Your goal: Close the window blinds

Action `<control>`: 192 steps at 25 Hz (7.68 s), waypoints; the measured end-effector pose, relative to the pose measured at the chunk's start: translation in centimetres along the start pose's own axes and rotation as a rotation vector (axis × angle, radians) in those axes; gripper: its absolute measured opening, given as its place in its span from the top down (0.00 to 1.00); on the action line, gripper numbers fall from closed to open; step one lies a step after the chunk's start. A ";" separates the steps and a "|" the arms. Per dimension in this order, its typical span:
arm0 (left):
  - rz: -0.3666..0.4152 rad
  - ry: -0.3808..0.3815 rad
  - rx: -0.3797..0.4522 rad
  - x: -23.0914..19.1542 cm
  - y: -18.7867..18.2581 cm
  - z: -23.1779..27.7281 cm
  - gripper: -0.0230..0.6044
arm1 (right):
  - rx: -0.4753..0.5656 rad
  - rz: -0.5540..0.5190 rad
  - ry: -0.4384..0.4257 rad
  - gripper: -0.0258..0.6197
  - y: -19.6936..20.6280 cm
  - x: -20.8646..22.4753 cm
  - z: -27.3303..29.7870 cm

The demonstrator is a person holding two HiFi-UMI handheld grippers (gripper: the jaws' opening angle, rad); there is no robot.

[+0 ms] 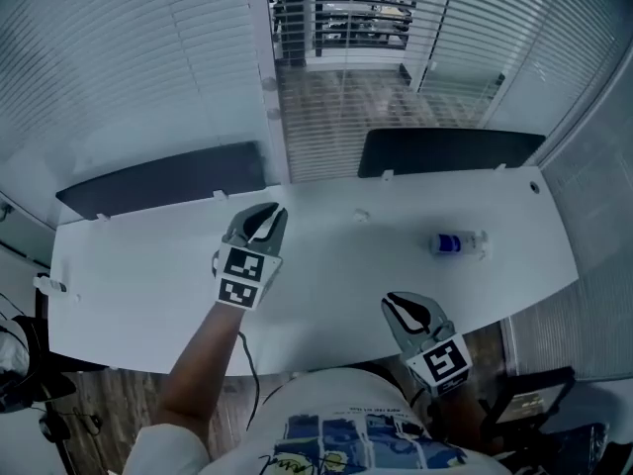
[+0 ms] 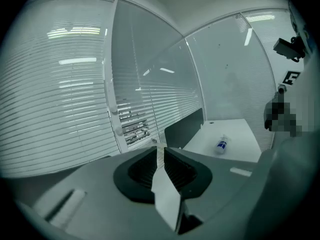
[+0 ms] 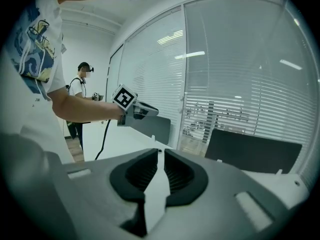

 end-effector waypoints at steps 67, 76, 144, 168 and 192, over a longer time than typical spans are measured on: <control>-0.851 -0.340 0.101 -14.6 3.6 18.7 0.75 | -0.084 0.106 0.090 0.91 4.5 13.8 -1.0; -0.772 -0.313 0.115 -14.6 3.7 19.0 0.64 | -0.084 0.109 0.100 0.91 4.1 13.7 -0.9; 0.783 -0.361 -0.365 -12.5 1.9 19.5 0.65 | -0.076 0.108 0.111 0.91 3.6 13.4 -1.3; 0.185 -0.399 -0.247 -13.8 2.0 19.6 0.75 | -0.071 0.111 0.115 0.92 3.5 13.8 -1.3; 0.700 -0.346 -0.293 -12.6 1.6 18.8 0.67 | -0.071 0.118 0.113 0.91 3.6 13.5 -1.4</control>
Point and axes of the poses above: the fingertips, and each gripper's own axes: z forward along the fingers, x to its right, y out of its underside, the point moved 4 cm from there along -z, backward along the fingers, and after that the axes turned 15 degrees about z, right-handed, at the moved point
